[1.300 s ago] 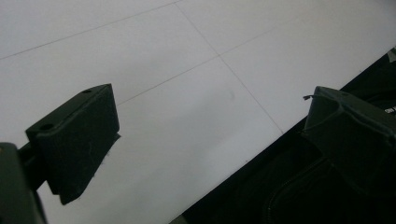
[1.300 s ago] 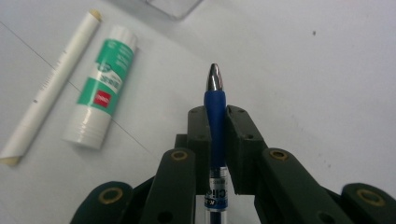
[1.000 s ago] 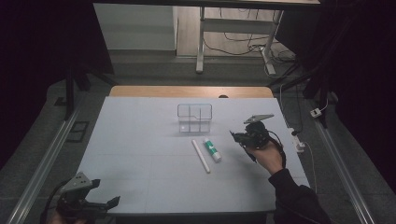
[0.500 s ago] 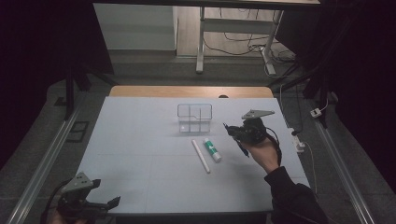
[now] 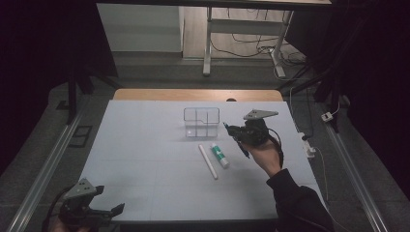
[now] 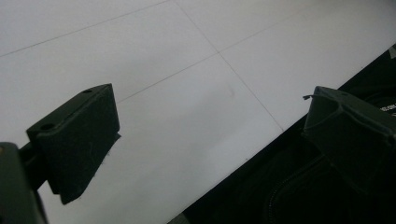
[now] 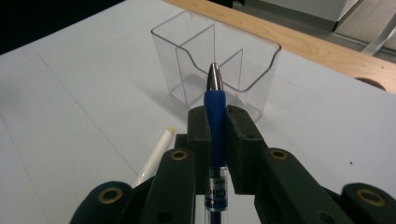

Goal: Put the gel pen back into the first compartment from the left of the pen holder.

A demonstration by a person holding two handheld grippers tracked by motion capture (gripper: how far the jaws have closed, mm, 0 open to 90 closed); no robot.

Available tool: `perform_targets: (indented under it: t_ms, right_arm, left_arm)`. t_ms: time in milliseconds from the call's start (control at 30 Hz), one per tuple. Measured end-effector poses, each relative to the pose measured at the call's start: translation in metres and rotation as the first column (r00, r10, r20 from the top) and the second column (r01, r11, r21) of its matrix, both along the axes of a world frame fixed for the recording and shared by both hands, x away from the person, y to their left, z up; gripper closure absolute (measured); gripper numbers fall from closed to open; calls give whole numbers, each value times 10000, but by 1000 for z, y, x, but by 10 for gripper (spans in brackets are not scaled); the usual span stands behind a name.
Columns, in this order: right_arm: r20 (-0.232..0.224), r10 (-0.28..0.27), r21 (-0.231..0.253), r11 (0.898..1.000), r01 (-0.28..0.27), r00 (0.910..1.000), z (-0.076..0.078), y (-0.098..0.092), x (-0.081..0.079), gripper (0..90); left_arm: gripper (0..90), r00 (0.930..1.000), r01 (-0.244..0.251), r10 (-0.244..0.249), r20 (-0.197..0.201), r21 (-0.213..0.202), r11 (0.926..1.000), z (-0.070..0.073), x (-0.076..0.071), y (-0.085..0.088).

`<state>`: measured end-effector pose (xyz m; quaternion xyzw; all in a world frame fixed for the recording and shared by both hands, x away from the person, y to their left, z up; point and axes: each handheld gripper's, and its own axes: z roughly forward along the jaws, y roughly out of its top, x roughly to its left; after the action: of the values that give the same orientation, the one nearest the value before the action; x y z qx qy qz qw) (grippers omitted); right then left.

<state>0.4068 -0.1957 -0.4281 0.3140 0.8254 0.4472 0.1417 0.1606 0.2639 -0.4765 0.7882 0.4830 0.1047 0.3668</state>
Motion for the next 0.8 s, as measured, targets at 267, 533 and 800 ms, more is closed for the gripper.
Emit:
perform_targets:
  t_ms: [267, 533, 800]
  right_arm:
    - [137, -22, 479, 9989, 16, 9999, 6, 12, 6, 803]
    - [285, 75, 540, 9985, -90, 9996, 5, 29, 13, 803]
    - [387, 179, 771, 9968, -208, 9991, 7, 42, 20, 803]
  left_arm:
    - [34, 10000, -5, 5, 9, -34, 10000, 0, 0, 0]
    - [34, 10000, 2, -2, 10, -66, 10000, 0, 0, 1]
    - [34, 10000, -3, 3, 8, -97, 10000, 0, 0, 1]
